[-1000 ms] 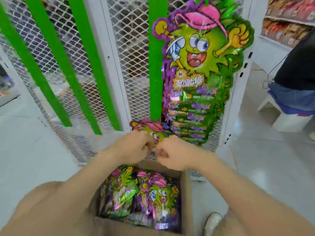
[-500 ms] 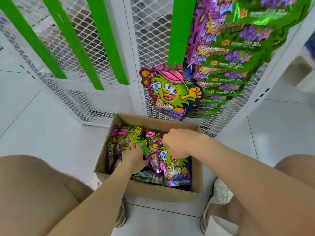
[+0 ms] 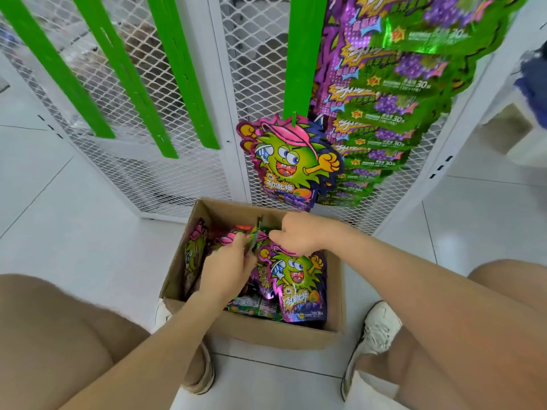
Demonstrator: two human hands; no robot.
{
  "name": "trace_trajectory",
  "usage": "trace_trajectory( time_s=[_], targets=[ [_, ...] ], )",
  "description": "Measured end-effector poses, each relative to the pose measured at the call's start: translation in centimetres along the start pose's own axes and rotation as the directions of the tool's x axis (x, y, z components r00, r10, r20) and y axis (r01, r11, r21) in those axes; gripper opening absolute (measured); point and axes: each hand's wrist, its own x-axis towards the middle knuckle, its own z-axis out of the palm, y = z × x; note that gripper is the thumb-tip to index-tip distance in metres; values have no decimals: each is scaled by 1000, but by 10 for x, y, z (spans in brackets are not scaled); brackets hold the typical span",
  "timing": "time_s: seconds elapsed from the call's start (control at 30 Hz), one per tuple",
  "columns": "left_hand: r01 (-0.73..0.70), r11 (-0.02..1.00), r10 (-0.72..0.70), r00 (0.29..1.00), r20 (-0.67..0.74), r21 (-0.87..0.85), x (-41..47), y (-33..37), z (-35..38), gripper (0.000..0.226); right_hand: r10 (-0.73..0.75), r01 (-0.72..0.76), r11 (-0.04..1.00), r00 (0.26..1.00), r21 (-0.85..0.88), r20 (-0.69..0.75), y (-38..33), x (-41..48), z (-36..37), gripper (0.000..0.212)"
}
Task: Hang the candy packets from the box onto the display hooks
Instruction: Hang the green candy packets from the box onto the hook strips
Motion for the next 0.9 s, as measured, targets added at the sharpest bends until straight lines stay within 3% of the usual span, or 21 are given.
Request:
trace_trajectory(
  time_s=[0.03, 0.07, 0.13, 0.2, 0.23, 0.3, 0.37, 0.47, 0.53, 0.6, 0.63, 0.73, 0.8, 0.83, 0.9],
  targets=[
    [-21, 997, 18, 999, -47, -68, -4, 10, -6, 15, 58, -66, 977, 997, 204, 46, 0, -2, 5, 48],
    [-51, 991, 42, 996, -74, -126, -8, 19, -11, 15, 112, -148, 884, 988, 444, 105, -1, -6, 9, 54],
    [-107, 973, 89, 992, -94, -204, -18, 41, -22, 13, 171, -263, 565, 964, 782, 201, 1, -12, 17, 74],
    [-200, 955, 176, 977, -124, -220, -30, 57, -34, 15, 182, -278, 384, 958, 881, 223, 4, -19, 21, 57],
    [-258, 944, 236, 964, -126, -204, -36, 60, -42, 21, 207, -260, 369, 959, 892, 194, 7, -21, 23, 43],
    [-375, 903, 369, 927, -69, -208, -45, 58, -54, 35, 276, -215, 429, 956, 877, 99, 12, -23, 29, 27],
    [-412, 866, 411, 909, -66, -284, -49, 53, -69, 40, 276, -198, 512, 959, 836, 58, 16, -30, 31, 34],
    [-279, 931, 204, 932, -298, -236, -34, 42, -79, 38, 214, -170, 500, 974, 849, 69, 19, -39, 31, 45],
    [-84, 959, -3, 951, -309, -270, -22, 36, -83, 53, 149, -126, 438, 987, 890, 67, 37, -23, 42, 74],
    [18, 861, -152, 963, -223, -509, -14, 36, -88, 58, 94, -100, 392, 993, 915, 68, 46, -15, 46, 125],
    [28, 801, -173, 967, -187, -598, -10, 38, -94, 52, 68, -81, 347, 996, 934, 61, 42, -22, 43, 129],
    [-29, 688, -143, 974, -175, -725, 2, 51, -118, 10, 122, -49, 253, 992, 966, 19, 17, -66, 20, 68],
    [-57, 632, -114, 979, -166, -773, 11, 61, -136, 14, 204, 84, 316, 967, 945, -154, 9, -86, 11, 50],
    [-68, 611, -97, 982, -159, -789, 15, 66, -146, 18, 266, 189, 426, 909, 885, -322, 6, -96, 5, 42],
    [-94, 606, -56, 985, -161, -790, 22, 79, -170, 17, 274, 413, 608, 693, 679, -667, -2, -111, -9, 31]
  ],
)
